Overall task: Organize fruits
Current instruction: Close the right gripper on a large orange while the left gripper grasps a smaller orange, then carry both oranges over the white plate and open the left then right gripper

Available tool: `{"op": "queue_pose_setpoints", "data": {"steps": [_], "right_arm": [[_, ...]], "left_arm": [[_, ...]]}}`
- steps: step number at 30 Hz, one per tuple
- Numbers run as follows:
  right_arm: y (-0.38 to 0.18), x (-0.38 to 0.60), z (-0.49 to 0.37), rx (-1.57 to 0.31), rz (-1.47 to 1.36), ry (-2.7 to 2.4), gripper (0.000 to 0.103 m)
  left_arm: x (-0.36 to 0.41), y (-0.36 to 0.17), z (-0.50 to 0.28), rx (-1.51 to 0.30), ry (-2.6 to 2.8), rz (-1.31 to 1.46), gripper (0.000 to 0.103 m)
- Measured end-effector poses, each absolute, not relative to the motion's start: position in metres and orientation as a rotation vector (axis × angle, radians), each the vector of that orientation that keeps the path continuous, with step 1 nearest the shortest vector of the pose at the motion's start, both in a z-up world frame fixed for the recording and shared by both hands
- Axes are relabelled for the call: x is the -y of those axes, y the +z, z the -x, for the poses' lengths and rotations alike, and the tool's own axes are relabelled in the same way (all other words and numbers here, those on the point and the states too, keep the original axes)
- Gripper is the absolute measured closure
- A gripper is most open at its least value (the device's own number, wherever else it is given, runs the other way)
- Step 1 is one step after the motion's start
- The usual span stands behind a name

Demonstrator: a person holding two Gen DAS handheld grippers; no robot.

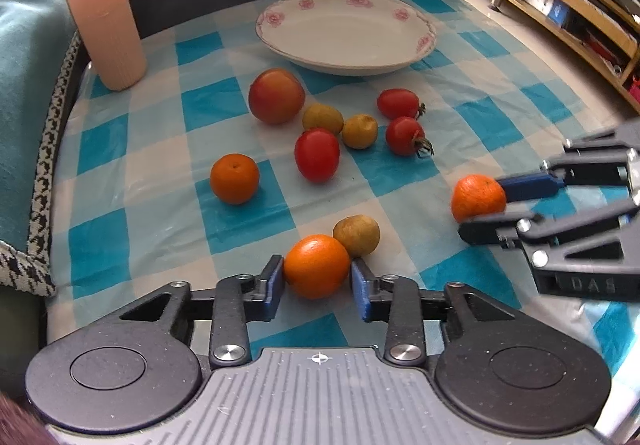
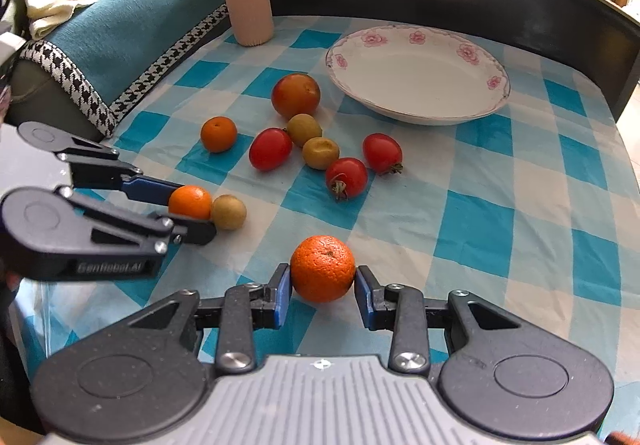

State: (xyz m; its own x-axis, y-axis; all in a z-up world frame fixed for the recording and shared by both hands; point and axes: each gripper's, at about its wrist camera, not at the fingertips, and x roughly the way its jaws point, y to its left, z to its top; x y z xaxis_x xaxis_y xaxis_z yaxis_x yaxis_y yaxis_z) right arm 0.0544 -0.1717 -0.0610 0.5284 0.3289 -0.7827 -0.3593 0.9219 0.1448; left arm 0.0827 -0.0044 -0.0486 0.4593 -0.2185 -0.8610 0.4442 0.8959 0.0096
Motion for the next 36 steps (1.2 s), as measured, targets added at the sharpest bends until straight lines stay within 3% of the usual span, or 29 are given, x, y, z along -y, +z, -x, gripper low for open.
{"op": "queue_pose_setpoints", "data": {"steps": [18,36], "right_arm": [[-0.029,0.172,-0.046,-0.858,0.081,0.309,0.053],[-0.009,0.177,-0.137,-0.799,0.061,0.247,0.053]], "left_arm": [[0.013,-0.027,-0.078,-0.972,-0.42,-0.161,0.06],[0.033,-0.002,-0.157,-0.911,-0.377,-0.079,0.06]]}}
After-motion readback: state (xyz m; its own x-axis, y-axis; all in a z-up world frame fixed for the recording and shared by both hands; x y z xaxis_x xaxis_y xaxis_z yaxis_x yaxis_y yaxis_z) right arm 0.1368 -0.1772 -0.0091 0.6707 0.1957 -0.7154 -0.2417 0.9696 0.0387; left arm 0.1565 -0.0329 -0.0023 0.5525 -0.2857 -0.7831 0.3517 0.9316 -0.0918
